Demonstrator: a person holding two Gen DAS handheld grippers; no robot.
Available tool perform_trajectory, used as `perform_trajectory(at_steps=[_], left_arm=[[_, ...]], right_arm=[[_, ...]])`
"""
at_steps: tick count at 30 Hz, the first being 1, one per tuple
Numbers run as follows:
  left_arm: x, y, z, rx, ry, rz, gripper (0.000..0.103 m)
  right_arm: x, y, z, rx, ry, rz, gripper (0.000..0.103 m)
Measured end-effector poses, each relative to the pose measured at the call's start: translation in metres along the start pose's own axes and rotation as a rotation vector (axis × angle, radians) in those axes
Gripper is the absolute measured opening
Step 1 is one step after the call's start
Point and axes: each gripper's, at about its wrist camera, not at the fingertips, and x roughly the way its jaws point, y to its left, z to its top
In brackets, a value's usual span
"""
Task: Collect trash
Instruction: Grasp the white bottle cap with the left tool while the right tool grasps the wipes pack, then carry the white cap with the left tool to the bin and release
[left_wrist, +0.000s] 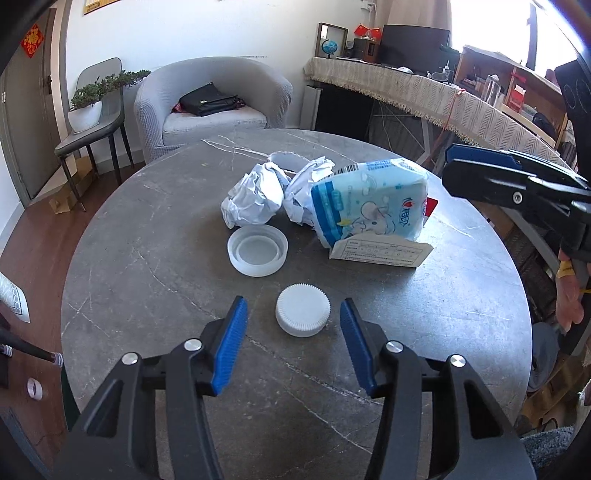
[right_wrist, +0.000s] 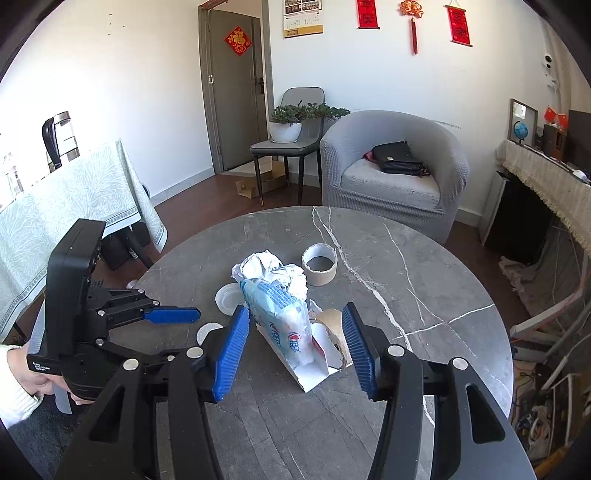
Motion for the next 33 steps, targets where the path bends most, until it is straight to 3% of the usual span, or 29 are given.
perform_trajectory(at_steps=[4,9,12,17,22,26,33], left_arm=[[0.0,0.001,0.001,0.007,0.003,0.005,0.032],[0.0,-0.001,0.001,-0.001,0.002,-0.013,0.032],[-0.004,0.001,0.002,-0.01,-0.005,-0.031,0.032],[-0.011,0.01,0.003,-0.034,-0.018,-0.048,0.032],[-0.017,0.021,0.004,-0.056,-0.028,-0.051,0.032],[-0.024,0.03,0.005,-0.073,-0.043,-0.05,0.032],[-0.038,0.048,0.004,-0.105,-0.079,-0.038,0.032]], right_arm=[[0.006,0.007,-0.001,-0.036,0.009,0.003,0.053],[0.015,0.012,0.0,-0.068,0.028,-0.016,0.053],[0.021,0.016,-0.001,-0.079,0.045,-0.016,0.042],[0.03,0.019,0.0,-0.089,0.054,-0.021,0.04],[0.035,0.024,0.003,-0.092,0.052,-0.018,0.021],[0.037,0.028,0.006,-0.106,0.065,-0.016,0.013],[0.018,0.029,0.022,-0.049,-0.034,0.011,0.011]])
